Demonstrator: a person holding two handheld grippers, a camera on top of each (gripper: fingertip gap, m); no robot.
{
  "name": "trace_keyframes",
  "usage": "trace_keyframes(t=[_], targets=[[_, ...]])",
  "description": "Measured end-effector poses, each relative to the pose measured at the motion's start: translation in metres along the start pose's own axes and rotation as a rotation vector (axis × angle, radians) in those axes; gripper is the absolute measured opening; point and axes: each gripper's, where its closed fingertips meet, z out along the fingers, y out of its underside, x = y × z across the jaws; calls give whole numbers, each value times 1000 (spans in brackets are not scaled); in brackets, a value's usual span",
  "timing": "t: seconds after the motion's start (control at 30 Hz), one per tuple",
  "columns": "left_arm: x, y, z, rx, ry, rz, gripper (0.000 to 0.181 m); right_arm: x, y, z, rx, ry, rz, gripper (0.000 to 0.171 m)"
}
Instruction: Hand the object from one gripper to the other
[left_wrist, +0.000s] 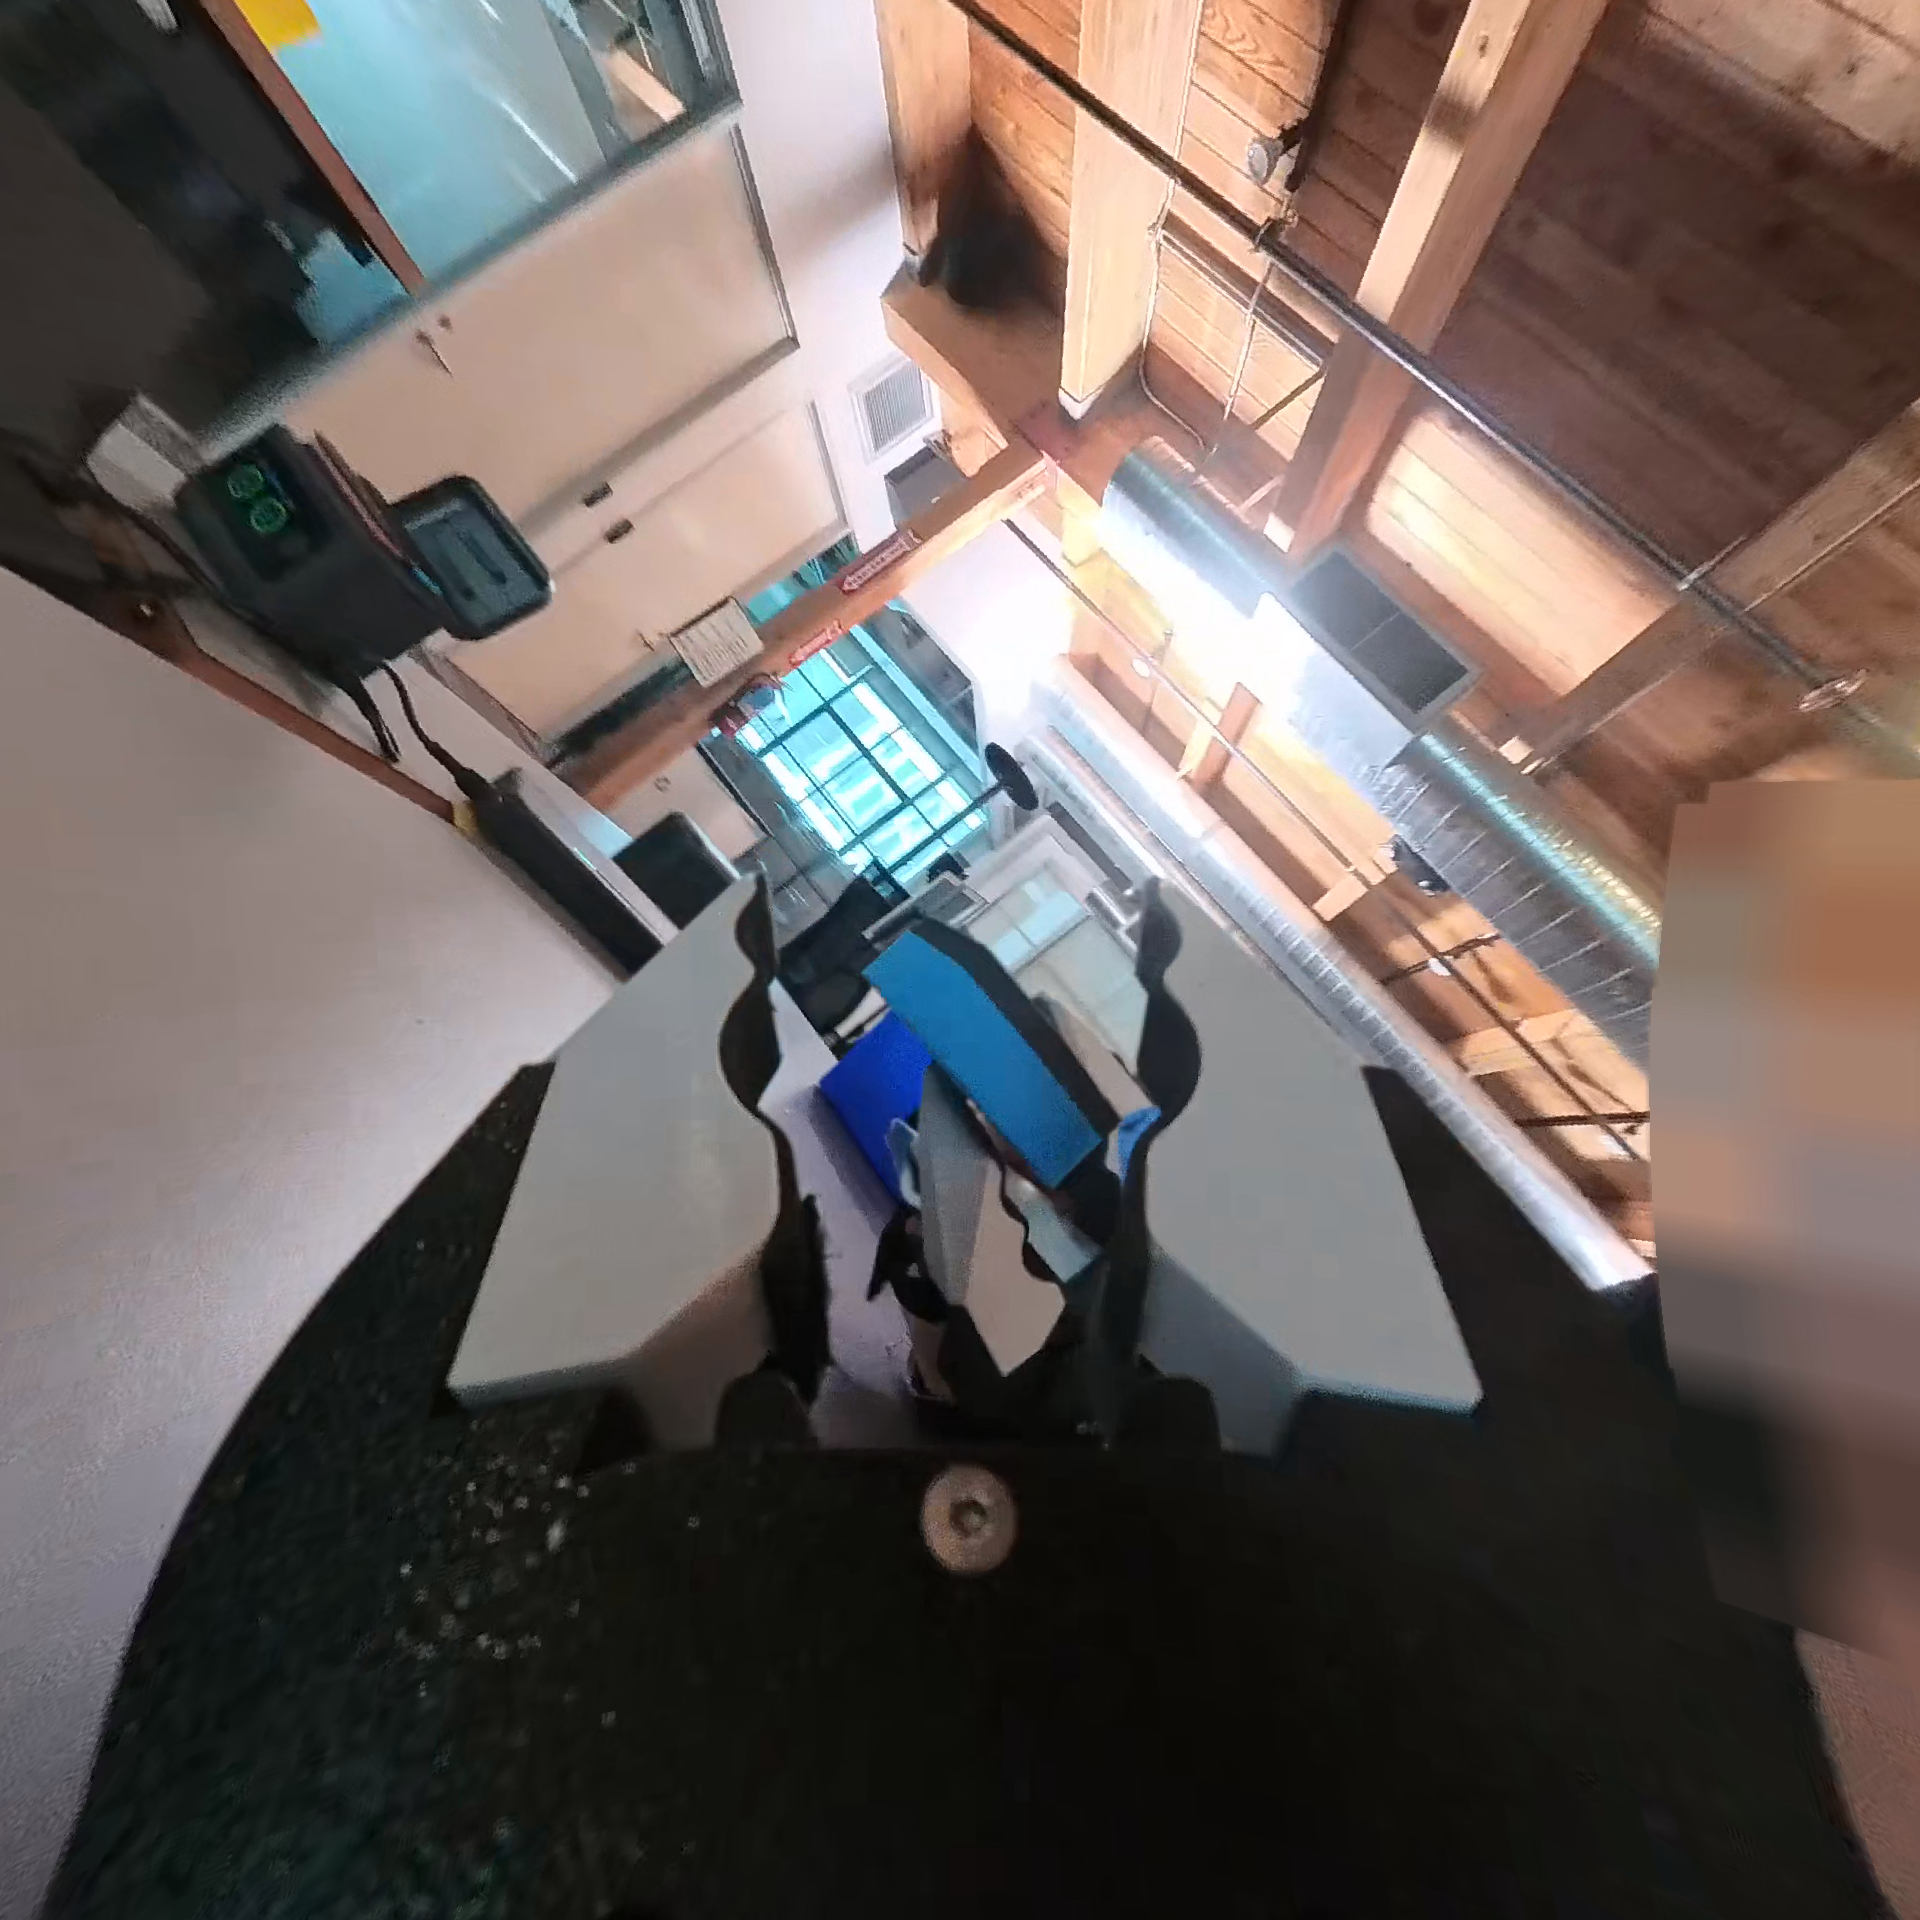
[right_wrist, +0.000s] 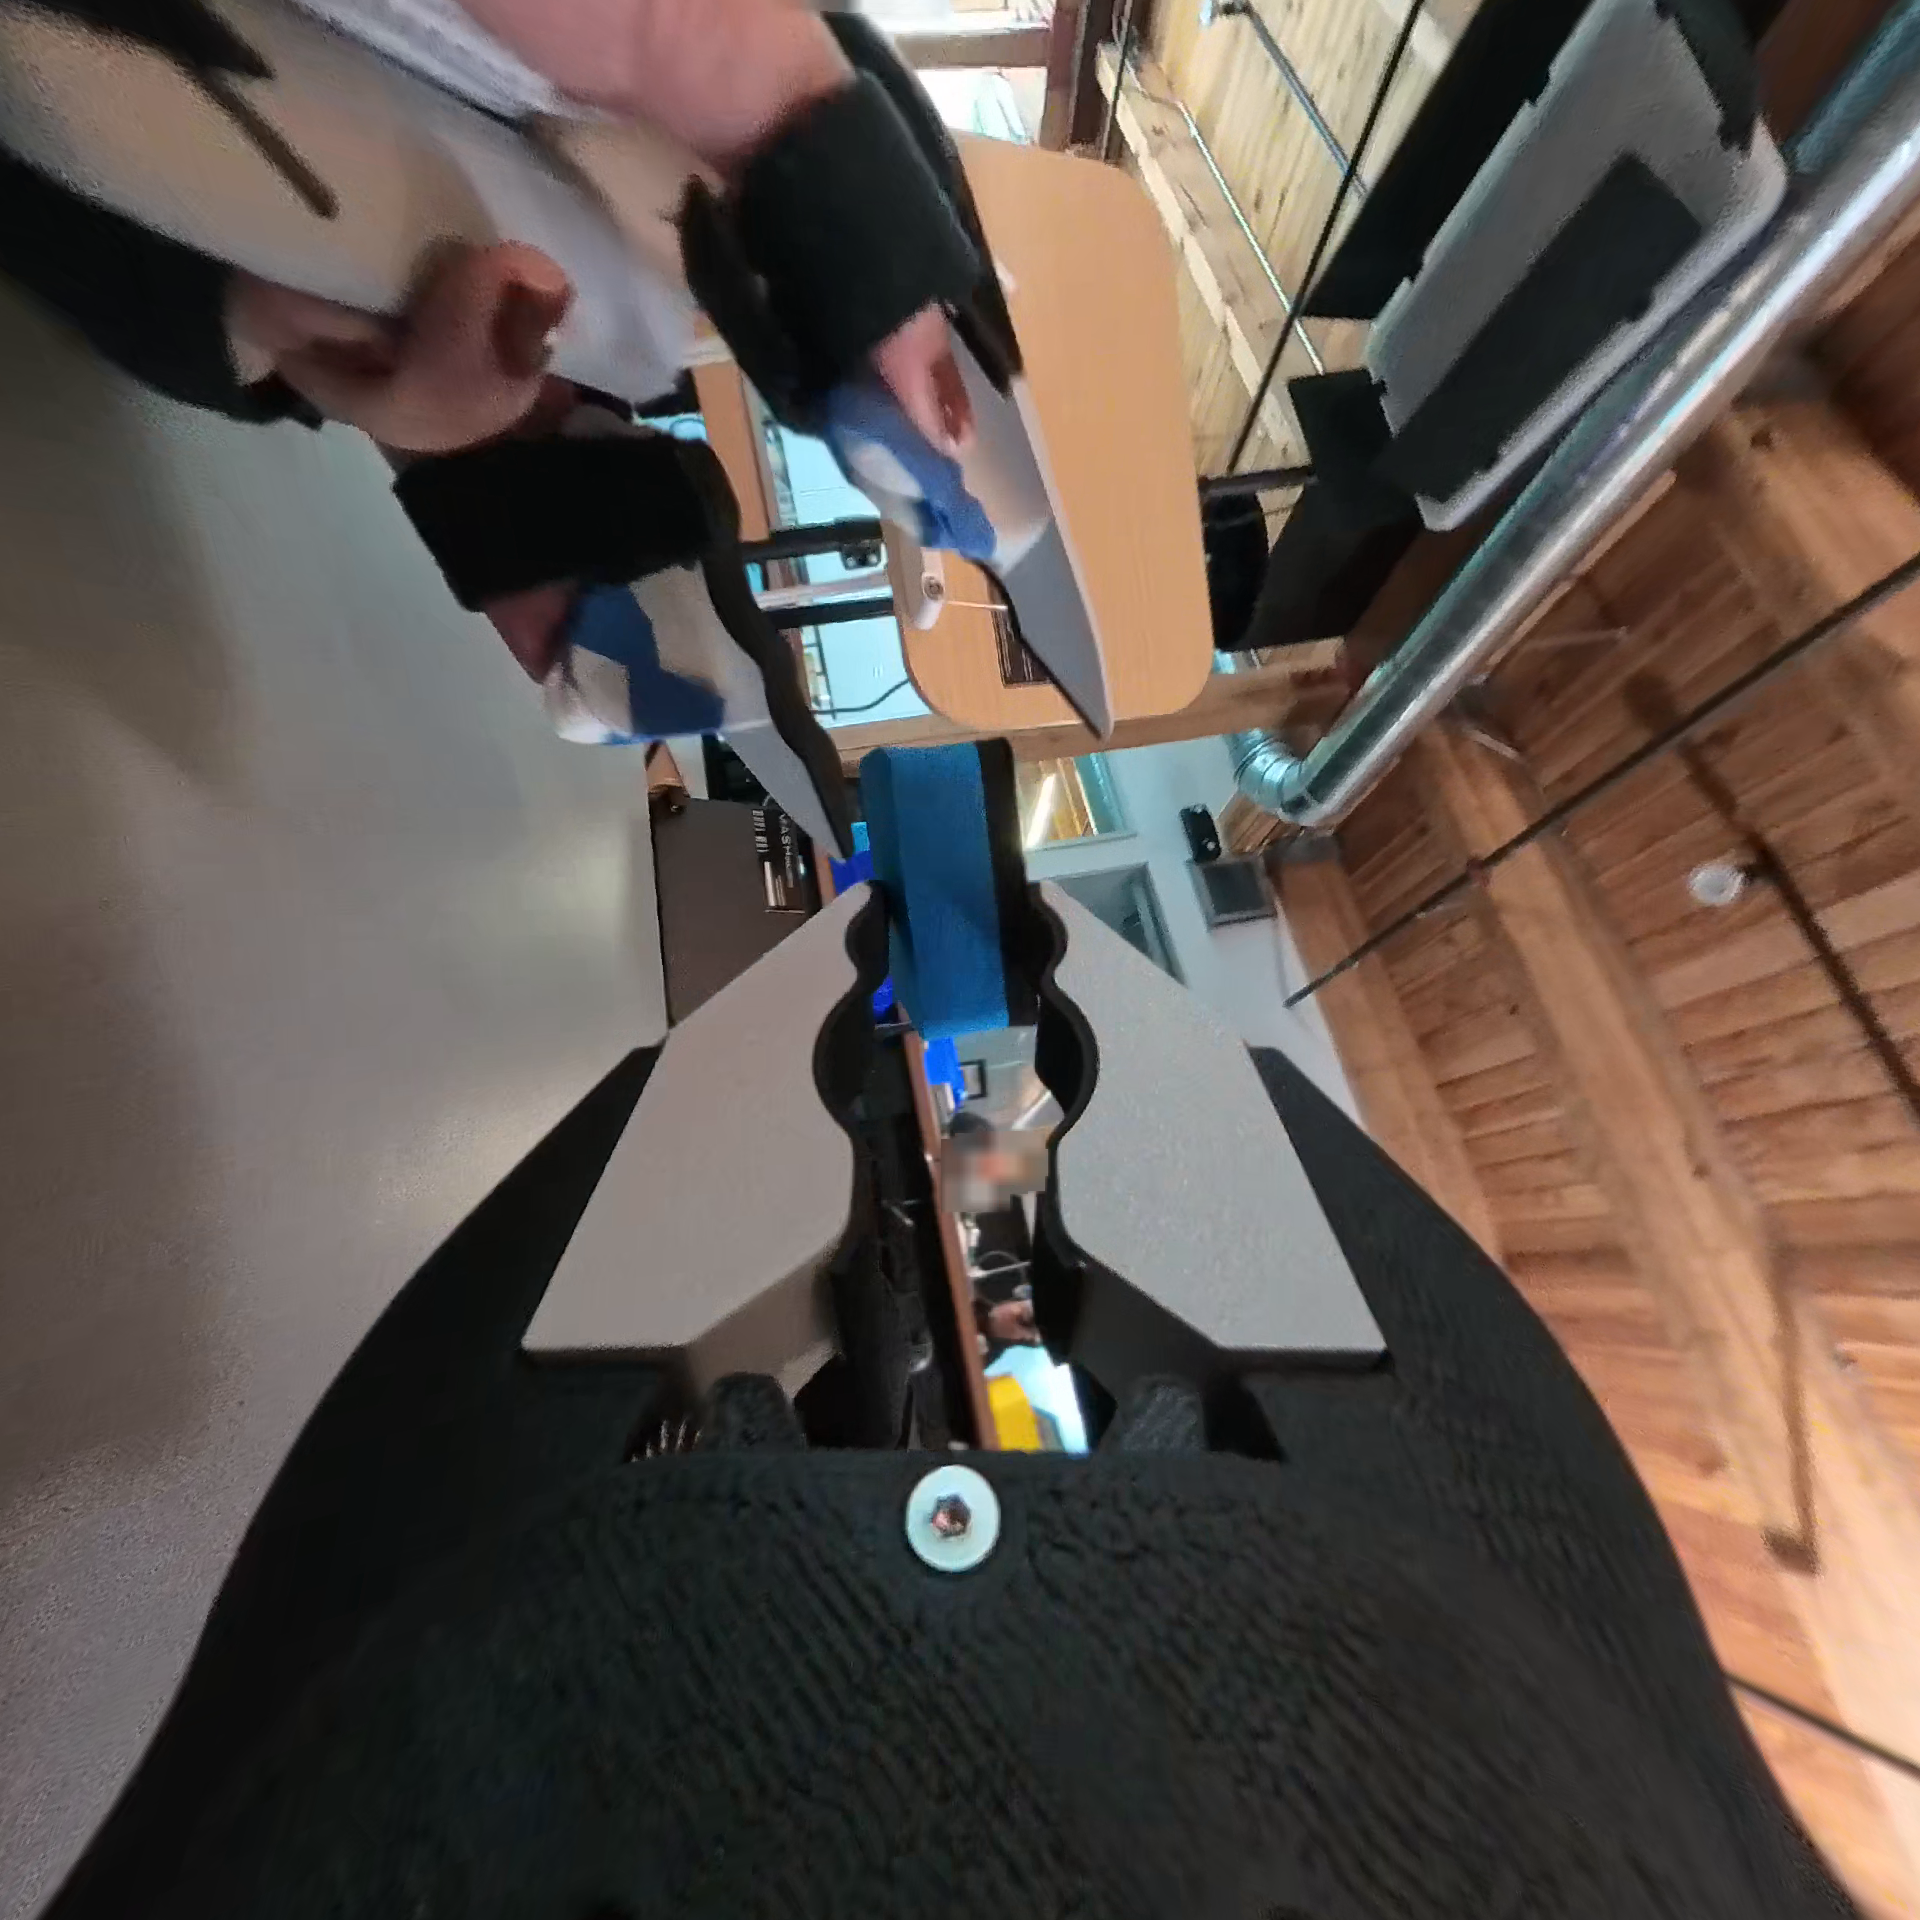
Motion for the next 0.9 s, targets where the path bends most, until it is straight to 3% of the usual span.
trace_keyframes(t=[0.1,0.27,0.43,0.57,0.7,0.8,0.9], targets=[[-3,4,1,-30,-17,-33,54,-4,-6,1,8,-4,-66,24],[-4,18,4,-118,-10,-95,56,-1,-1,0,-11,11,-72,24],[4,20,1,-136,72,-157,28,1,-5,-1,8,22,-68,22],[10,17,-2,-123,107,-147,23,1,-12,-1,39,25,-46,25],[13,6,-5,-51,102,-65,22,-4,-11,-2,90,-55,192,41],[16,-3,-8,13,102,22,22,-10,-15,-2,171,-190,509,55],[17,-8,-10,47,93,71,21,-11,-23,-6,261,-317,835,55]])
